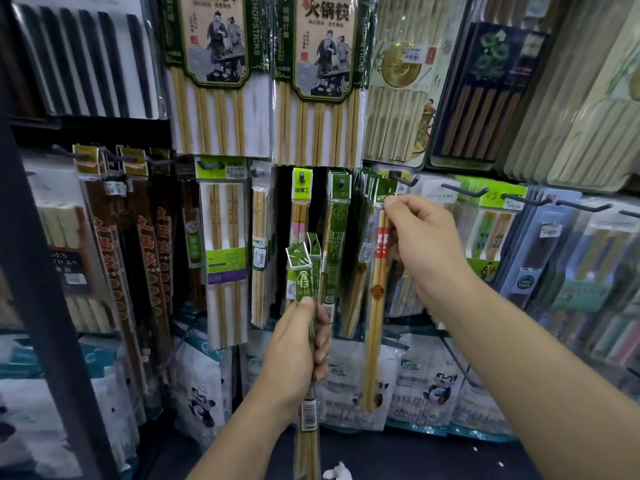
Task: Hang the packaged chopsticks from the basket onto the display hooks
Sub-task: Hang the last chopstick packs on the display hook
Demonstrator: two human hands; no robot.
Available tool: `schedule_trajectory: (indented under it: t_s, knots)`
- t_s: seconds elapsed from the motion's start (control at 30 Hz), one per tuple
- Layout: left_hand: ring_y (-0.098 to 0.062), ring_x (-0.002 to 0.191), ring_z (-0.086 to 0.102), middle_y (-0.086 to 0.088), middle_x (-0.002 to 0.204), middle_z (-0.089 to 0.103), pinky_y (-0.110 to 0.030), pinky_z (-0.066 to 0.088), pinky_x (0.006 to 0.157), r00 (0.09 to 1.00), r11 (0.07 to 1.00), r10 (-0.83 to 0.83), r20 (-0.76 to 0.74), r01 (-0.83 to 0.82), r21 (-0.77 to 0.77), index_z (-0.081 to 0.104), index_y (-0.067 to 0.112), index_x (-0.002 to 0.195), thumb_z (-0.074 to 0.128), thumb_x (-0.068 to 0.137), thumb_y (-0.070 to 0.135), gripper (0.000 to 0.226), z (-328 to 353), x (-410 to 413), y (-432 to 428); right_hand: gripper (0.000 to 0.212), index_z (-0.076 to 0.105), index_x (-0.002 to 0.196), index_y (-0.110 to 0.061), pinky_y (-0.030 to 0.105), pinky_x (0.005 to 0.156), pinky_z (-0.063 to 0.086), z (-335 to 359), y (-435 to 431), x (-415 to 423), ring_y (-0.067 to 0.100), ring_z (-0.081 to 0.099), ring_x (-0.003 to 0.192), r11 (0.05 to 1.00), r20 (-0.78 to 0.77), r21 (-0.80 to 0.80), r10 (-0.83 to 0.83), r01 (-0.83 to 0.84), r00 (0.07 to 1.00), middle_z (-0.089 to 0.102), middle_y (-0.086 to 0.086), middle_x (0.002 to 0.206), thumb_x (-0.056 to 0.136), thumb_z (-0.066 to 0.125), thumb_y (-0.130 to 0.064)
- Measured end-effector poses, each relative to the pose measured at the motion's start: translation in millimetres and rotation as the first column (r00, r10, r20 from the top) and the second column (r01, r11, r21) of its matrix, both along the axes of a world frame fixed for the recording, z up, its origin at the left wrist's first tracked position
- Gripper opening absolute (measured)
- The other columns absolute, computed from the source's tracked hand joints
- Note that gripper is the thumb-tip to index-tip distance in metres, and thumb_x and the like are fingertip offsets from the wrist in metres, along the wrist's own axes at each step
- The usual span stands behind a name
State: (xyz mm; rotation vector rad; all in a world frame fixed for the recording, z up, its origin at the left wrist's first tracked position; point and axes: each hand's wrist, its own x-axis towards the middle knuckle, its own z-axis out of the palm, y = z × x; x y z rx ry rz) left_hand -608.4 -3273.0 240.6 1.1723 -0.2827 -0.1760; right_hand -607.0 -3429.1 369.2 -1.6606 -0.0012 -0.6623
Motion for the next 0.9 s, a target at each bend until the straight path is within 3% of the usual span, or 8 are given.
schedule_trajectory:
  t_s: [0.1,0.27,0.47,0.6,0.9]
  knots:
    - [-0.011,0.049,0.035,0.002,0.060,0.042,-0.025,0.031,0.040,1.000,1.000,-0.001,0.006,0.001,0.007,0.052,0.007,0.095,0.031,0.111,0.029,0.035,1.0,-0.5,-0.2,0.033,0.062,0.074,-0.015,0.018,0.040,0.039,1.7,0.6,3.2,0.007,0.045,0.042,1.000,0.008,0.004,0.004,-0.004,1.000,0.048,-0.007,0.054,0.105,0.054,-0.023]
    - [-0.011,0.048,0.037,0.002,0.060,0.043,-0.026,0.032,0.039,1.000,1.000,0.012,-0.005,-0.012,0.005,0.054,0.007,0.097,0.030,0.111,0.028,0.035,2.2,-0.4,-0.7,0.029,0.059,0.079,-0.009,0.015,0.039,0.035,2.5,0.4,5.9,0.007,0.036,0.040,0.998,-0.006,-0.046,-0.039,0.038,0.999,0.038,-0.004,0.055,0.104,0.052,-0.022]
    - [-0.012,0.050,0.041,0.001,0.062,0.046,-0.028,0.034,0.041,0.999,0.999,0.022,0.027,-0.023,0.046,0.058,0.006,0.105,0.030,0.112,0.028,0.036,0.8,-0.8,-1.0,0.043,0.043,0.062,-0.017,0.012,0.036,0.030,6.5,1.0,6.6,0.004,0.031,0.035,0.997,-0.016,-0.058,-0.060,0.059,0.998,0.033,-0.012,0.044,0.104,0.049,-0.018]
    - [-0.012,0.050,0.041,0.001,0.063,0.048,-0.027,0.034,0.041,0.999,0.998,0.028,0.038,-0.030,0.049,0.061,0.011,0.114,0.032,0.112,0.028,0.034,0.7,-0.6,-1.6,0.046,0.044,0.059,-0.020,0.011,0.036,0.028,7.0,2.0,7.4,0.003,0.031,0.034,0.995,-0.015,-0.073,-0.066,0.065,0.998,0.033,-0.014,0.042,0.105,0.050,-0.020]
    - [-0.012,0.050,0.044,0.000,0.065,0.055,-0.027,0.034,0.041,0.999,0.999,0.026,0.023,-0.026,0.041,0.057,0.011,0.107,0.035,0.111,0.028,0.028,2.7,-3.0,-0.7,0.033,0.049,0.073,-0.012,0.015,0.039,0.032,9.0,-2.0,15.1,0.007,0.031,0.038,0.995,-0.001,-0.071,-0.075,0.075,0.997,0.030,-0.008,0.049,0.104,0.049,-0.021]
